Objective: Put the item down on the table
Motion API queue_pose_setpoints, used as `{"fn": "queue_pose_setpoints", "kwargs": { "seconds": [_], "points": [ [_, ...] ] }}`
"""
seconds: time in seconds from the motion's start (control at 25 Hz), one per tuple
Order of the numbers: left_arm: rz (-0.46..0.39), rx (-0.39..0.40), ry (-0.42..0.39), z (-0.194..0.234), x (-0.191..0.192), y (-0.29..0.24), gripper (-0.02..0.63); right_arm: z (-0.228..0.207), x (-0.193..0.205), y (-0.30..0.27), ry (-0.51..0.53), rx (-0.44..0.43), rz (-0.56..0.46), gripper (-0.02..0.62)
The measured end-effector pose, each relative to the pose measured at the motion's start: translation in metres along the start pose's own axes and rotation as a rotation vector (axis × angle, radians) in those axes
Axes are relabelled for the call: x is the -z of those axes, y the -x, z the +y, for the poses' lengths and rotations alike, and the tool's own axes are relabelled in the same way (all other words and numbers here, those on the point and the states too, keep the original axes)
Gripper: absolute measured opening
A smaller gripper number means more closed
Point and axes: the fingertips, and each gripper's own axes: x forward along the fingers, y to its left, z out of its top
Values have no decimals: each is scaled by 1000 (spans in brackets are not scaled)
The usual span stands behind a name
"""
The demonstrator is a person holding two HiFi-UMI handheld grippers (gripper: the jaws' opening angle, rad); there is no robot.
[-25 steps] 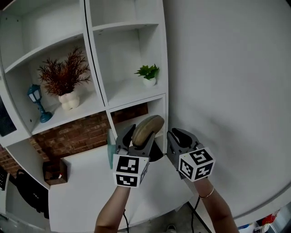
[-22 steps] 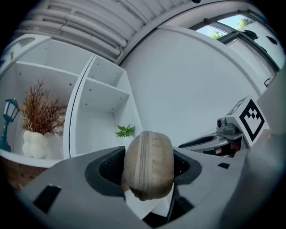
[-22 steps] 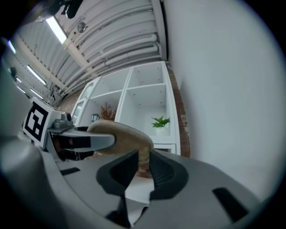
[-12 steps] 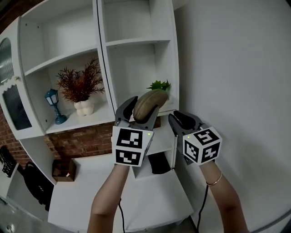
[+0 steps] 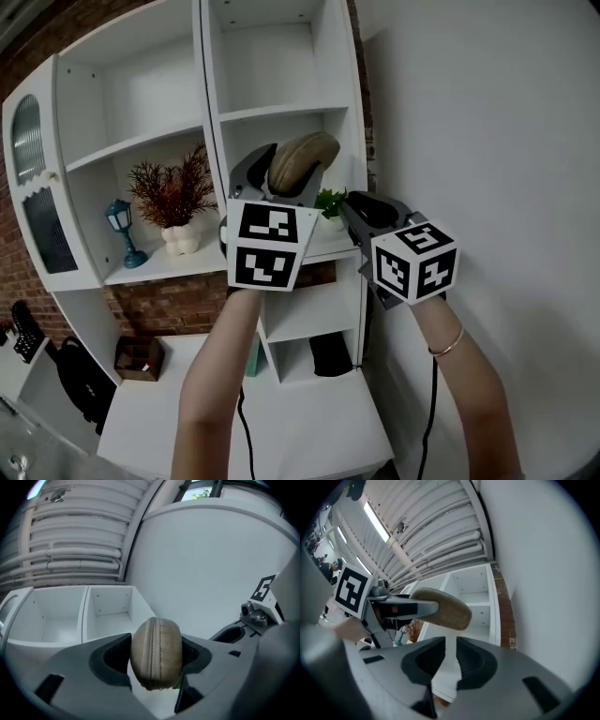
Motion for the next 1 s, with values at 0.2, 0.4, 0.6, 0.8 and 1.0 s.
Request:
{"fn": "queue_pose_setpoints", "kwargs": {
  "seconds": [0.2, 0.4, 0.6, 0.8, 1.0],
  "points": [
    [-21, -40, -111, 17, -42, -21, 270, -13, -29, -16, 17, -10, -22, 58],
    [-36, -55, -200, 33, -74, -41, 270, -21, -47, -29, 31, -4, -33, 55],
    [-34, -59, -267, 40, -90, -62, 270, -23, -59, -42, 43, -7, -36, 54],
    [-2, -57, -321, 45, -94, -85, 270, -26, -70, -56, 25, -13, -49, 51],
    [67, -64, -405, 46, -82, -110, 270, -28, -62, -63, 7, -11, -48, 48]
  ]
}}
